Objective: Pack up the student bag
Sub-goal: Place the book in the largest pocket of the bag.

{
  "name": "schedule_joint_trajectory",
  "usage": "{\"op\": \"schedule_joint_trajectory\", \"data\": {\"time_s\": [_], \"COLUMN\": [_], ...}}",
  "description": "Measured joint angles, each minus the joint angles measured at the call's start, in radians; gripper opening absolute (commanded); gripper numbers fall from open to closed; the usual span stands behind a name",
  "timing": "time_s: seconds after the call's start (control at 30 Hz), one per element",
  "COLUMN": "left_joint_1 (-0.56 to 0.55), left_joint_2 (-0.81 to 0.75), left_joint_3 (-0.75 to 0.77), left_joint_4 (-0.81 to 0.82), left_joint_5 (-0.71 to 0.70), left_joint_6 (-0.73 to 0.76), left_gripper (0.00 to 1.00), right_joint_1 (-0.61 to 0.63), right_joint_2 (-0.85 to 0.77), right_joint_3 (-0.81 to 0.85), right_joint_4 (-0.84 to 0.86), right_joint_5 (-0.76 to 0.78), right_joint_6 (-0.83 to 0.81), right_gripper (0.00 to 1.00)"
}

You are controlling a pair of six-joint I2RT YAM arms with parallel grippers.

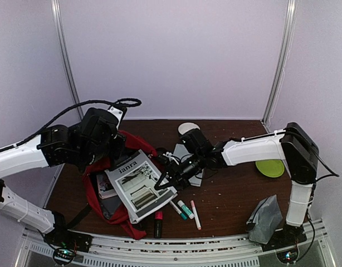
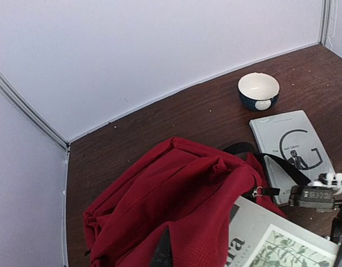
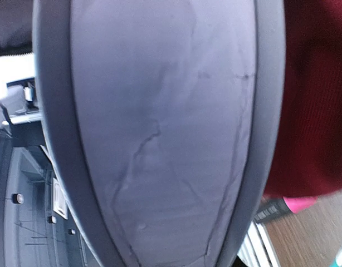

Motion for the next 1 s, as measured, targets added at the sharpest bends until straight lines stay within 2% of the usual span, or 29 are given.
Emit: {"op": "schedule_joint_trajectory", "data": {"time_s": [0.13, 0.27, 0.53, 0.77, 0.87, 1.0], "left_joint_1": [0.001, 0.001, 0.001, 0.001, 0.001, 0.001], "left_joint_2": [-0.017, -0.032, -0.065, -0.078, -0.103, -0.126], "left_joint_3": [0.0, 0.0, -0.001, -0.006, -0.019, -0.026], "left_joint_4": [0.0, -0.001, 0.018, 0.02, 0.02, 0.018], "left_joint_5": [-0.002, -0.005, -0.018, -0.004, 0.022, 0.06], "left_joint_6": [0.0, -0.002, 0.006, 0.009, 0.008, 0.005], "left_gripper": [0.0, 0.0, 0.0, 0.0, 0.0, 0.0], "right_joint_1": [0.024, 0.066, 0.137, 0.14, 0.13, 0.111], "right_joint_2": [0.062, 0.069, 0.064, 0.06, 0.082, 0.176], "right_joint_3": [-0.018, -0.048, -0.148, -0.088, -0.038, 0.039], "right_joint_4": [0.322, 0.453, 0.463, 0.423, 0.422, 0.435], "right_joint_5": [0.0, 0.018, 0.078, 0.096, 0.1, 0.103], "right_joint_6": [0.294, 0.428, 0.497, 0.489, 0.488, 0.491], "right_gripper": [0.2, 0.22, 0.22, 0.22, 0.26, 0.37]}}
